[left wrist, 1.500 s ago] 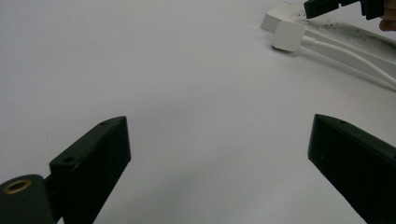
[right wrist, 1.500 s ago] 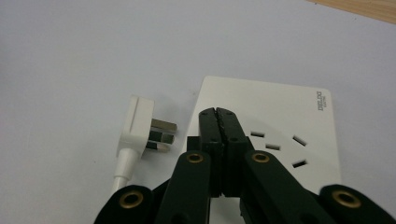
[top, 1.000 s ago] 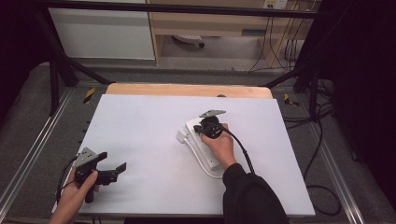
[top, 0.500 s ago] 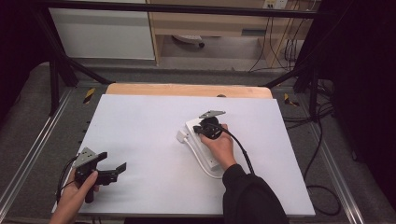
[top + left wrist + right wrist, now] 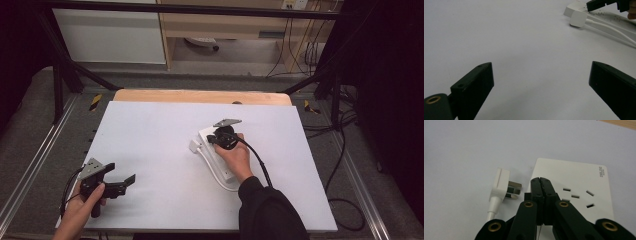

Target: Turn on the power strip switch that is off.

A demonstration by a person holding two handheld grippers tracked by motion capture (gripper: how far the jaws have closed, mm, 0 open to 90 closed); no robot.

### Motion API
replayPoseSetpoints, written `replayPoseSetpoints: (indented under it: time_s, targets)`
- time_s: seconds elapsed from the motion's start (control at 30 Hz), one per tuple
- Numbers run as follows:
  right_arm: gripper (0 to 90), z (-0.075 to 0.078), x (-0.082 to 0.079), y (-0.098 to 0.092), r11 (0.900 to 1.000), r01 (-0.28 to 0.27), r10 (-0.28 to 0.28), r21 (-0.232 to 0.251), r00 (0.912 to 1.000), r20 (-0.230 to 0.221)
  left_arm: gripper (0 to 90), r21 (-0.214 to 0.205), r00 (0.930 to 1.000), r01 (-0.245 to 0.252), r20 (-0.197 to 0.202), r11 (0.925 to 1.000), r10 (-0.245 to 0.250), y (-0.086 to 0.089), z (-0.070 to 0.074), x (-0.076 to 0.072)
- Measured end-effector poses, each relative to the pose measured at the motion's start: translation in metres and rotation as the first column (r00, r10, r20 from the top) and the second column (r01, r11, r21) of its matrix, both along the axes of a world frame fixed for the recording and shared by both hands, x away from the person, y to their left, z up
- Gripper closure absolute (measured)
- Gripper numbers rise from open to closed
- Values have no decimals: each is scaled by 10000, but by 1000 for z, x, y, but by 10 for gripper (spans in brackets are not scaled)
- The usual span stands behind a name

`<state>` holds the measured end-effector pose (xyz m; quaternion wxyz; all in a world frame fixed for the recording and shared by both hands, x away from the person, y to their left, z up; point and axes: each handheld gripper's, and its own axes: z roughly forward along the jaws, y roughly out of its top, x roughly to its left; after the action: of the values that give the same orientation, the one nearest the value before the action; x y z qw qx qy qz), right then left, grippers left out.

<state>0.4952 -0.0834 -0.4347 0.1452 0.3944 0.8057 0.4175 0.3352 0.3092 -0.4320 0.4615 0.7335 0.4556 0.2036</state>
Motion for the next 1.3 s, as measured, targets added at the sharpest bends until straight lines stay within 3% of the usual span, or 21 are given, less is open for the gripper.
replayPoseSetpoints:
  time_s: [0.67, 1.3]
  targets:
    - [900, -1, 2, -1, 10000, 75, -74, 35, 9998, -202, 60, -4, 10000, 34, -42, 10000, -34, 0, 0, 0]
    - [900, 7, 2, -6, 9996, 124, -124, 254, 9999, -3, 60, 32, 10000, 53, -25, 10000, -53, 0, 0, 0]
